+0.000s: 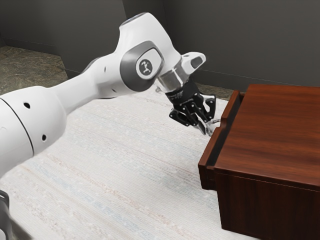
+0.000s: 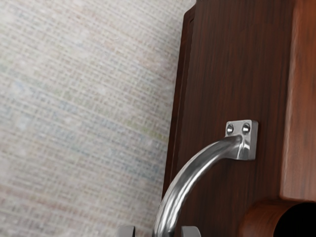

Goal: Pull the drawer handle with one arm to open the drawer

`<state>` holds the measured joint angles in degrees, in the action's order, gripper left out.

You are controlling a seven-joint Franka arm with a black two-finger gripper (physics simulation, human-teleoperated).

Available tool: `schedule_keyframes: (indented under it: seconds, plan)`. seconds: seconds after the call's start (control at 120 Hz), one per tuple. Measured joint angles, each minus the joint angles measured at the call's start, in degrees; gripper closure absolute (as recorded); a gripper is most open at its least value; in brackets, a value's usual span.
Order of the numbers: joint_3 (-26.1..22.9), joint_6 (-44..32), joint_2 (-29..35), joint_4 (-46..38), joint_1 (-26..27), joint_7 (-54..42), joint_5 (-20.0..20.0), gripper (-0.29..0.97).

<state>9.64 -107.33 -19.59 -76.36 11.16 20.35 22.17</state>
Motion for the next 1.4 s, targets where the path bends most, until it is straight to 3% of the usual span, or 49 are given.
schedule_keyframes:
  seconds: [1.4]
  plan:
    - [0.01,0.73,2.34,-2.86,-5.14,-3.49,0.20,0.71]
